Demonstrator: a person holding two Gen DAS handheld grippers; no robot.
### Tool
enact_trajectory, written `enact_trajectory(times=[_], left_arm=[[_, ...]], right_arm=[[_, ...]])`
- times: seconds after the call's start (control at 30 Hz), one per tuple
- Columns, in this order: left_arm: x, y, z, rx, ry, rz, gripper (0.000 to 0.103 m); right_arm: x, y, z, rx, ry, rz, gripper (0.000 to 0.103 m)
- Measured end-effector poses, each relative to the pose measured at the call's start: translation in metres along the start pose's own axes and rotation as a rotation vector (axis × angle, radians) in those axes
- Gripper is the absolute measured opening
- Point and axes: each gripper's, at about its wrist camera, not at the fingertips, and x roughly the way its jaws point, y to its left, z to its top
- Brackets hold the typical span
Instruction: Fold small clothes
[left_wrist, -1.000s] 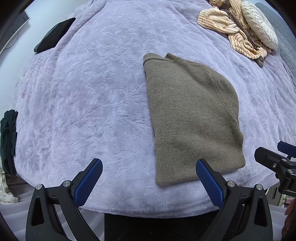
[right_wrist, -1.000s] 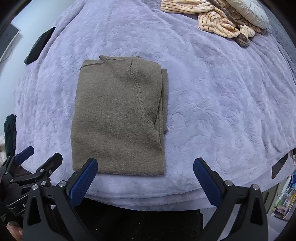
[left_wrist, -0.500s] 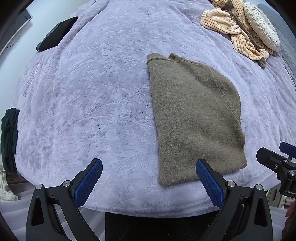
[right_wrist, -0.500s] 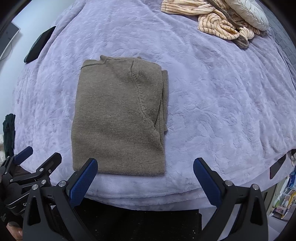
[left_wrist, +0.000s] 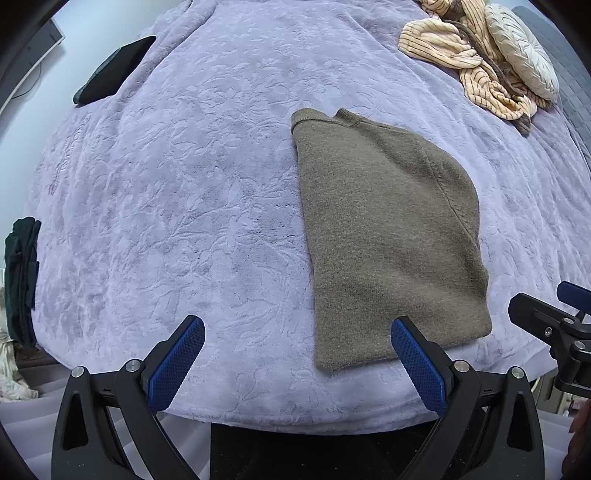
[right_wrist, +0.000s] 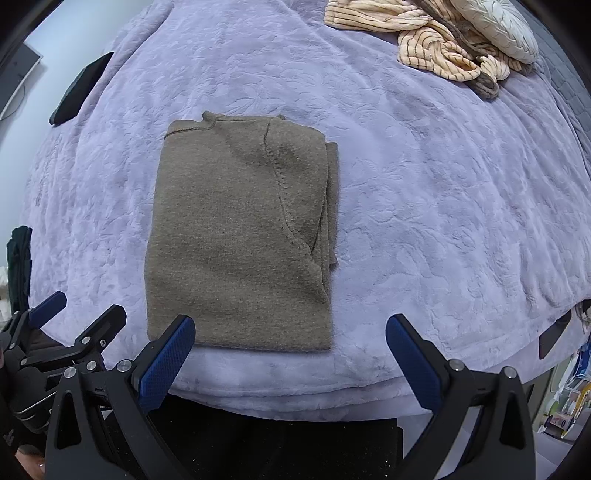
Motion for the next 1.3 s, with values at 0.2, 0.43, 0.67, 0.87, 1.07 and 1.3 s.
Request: enact_trajectory(times=[0.2, 0.43, 0.67, 0.87, 1.07, 1.3], left_arm=[[-0.0001, -0.0023, -0.0011, 0.001, 0.002, 0.008, 0.101], [0.0003, -0.0055, -0.0022, 0.006, 0.006, 0.015, 0.101], [0.0022, -0.0073, -0.0029, 0.018, 0.011, 0.023, 0.101], [0.0028, -0.0076, -0.0019, 0.016, 0.014, 0.024, 0.101], [0.0039, -0.0072, -0.0009, 0.014, 0.017, 0.022, 0.101], [0.0043, -0.0094, -0.0014, 0.017, 0.008, 0.02, 0.101]], right_arm=[[0.0001, -0.0005, 0.0006, -0.001, 0.0, 0.002, 0.103], [0.0014, -0.003, -0.0004, 0.005, 0.001, 0.009, 0.103], [0.0024, -0.003, -0.0023, 0.007, 0.0, 0.007, 0.103], [0.0033, -0.0027, -0.0021, 0.007, 0.0, 0.008, 0.103], [0.005, -0.0014, 0.001, -0.002, 0.006, 0.012, 0.103], [0.007, -0.0011, 0.0022, -0.004, 0.011, 0.012, 0.103]])
